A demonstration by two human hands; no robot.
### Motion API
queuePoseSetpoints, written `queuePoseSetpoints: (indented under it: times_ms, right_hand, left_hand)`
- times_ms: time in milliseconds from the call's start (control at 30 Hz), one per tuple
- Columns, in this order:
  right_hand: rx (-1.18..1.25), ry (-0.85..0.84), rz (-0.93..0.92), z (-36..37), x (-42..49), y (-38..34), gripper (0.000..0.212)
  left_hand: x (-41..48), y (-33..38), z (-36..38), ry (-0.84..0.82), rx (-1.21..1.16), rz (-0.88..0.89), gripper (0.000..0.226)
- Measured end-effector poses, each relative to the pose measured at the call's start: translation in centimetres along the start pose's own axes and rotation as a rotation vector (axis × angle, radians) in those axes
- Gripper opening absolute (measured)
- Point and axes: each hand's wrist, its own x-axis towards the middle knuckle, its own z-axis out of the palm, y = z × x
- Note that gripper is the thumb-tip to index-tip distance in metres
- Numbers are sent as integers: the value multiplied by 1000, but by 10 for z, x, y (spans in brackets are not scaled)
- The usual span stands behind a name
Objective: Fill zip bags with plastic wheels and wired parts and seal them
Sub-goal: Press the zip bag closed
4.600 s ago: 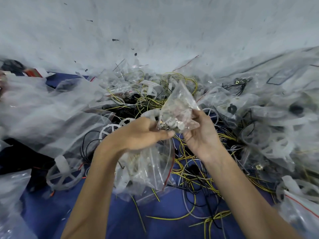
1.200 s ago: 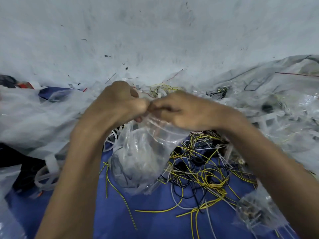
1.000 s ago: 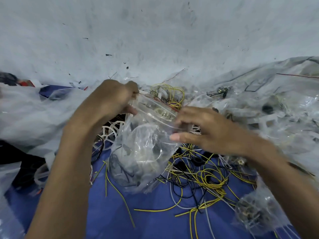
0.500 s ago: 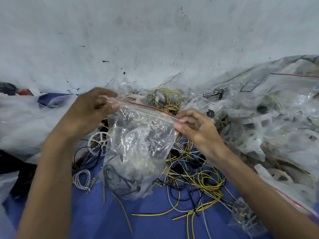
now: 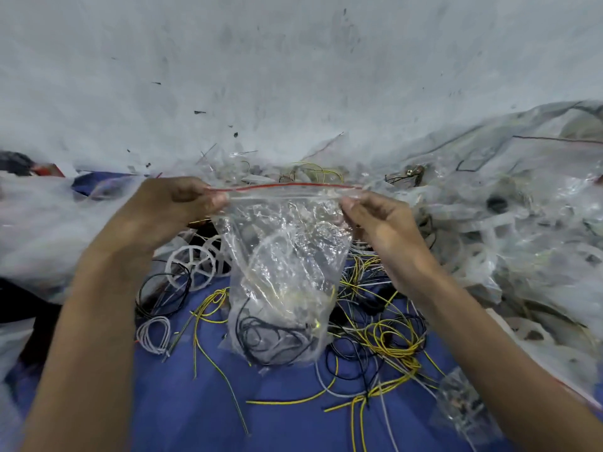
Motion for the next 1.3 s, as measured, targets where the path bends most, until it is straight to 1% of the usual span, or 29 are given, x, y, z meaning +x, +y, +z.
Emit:
queuePoseSetpoints:
  times_ms: [33, 133, 200, 267, 367, 400, 433, 500, 567, 633, 667, 733, 767, 833, 867, 933, 1033, 1067, 1133, 1200, 1233, 1300]
  right_hand:
    - [-1, -4, -35, -3, 1, -3, 12]
    - [65, -5, -151, -7, 4, -9, 11]
    - [133, -5, -182, -8, 5, -10, 15]
    - [147, -18, -138, -7, 6, -6, 17]
    - [56, -32, -55, -11, 4, 1, 13]
    - [43, -34, -44, -12, 3, 2, 12]
    - [39, -31, -46, -13, 2, 2, 13]
    - [40, -12, -65, -13, 2, 1, 15]
    - [40, -7, -81, -12, 1, 0, 14]
    - [36, -9, -89, -14, 0, 1, 13]
    - [35, -6, -93, -15, 0, 2, 13]
    - [30, 12, -115, -17, 0, 3, 13]
    - [18, 25, -138, -18, 0, 4, 14]
    - [-17, 49, -193, -18, 0, 5, 14]
    - [-23, 59, -207, -17, 1, 6, 14]
    - [-21, 73, -196, -18, 2, 6, 13]
    - [-34, 39, -161, -21, 6, 4, 13]
    - [-40, 20, -156, -22, 6, 3, 13]
    - [-56, 0, -155, -22, 7, 0, 12]
    - [-96, -4, -161, -22, 9, -1, 11]
    - [-123, -6, -169, -22, 9, -1, 10]
    - [-163, -2, -189, -21, 9, -1, 13]
  left_hand:
    - [0, 4, -2, 26, -6, 19, 10]
    - [3, 13, -7, 88, 22, 168, 14]
    - [6, 16, -3, 120, 42, 200, 16]
    - [9, 9, 5, 167, 64, 118, 23]
    - [8, 1, 7, 85, 83, -38, 12]
    - [8, 0, 4, 53, 89, -57, 17]
    - [7, -1, 0, 26, 104, -71, 27]
    - [8, -4, -4, 0, 123, -92, 41]
    - [7, -5, -6, -25, 86, -100, 43]
    - [6, -6, -7, -26, 43, -82, 37]
    - [5, -6, -7, -25, 36, -71, 31]
    - [4, -3, -4, -6, 16, -36, 10]
    - [4, -3, -1, 12, 11, -15, 8]
    - [6, 0, 4, 55, 25, 18, 22]
    - [7, 2, 7, 77, 35, 35, 24]
    - [8, 4, 12, 119, 70, 74, 26]
    - [8, 6, 17, 192, 96, 101, 20]
    - [7, 6, 17, 184, 94, 89, 16]
    - [4, 7, 18, 92, 58, 30, 7]
    - [3, 6, 18, 30, 24, -9, 17]
    - [4, 5, 20, 33, 10, -6, 18]
    - [5, 5, 23, 63, -11, 14, 7]
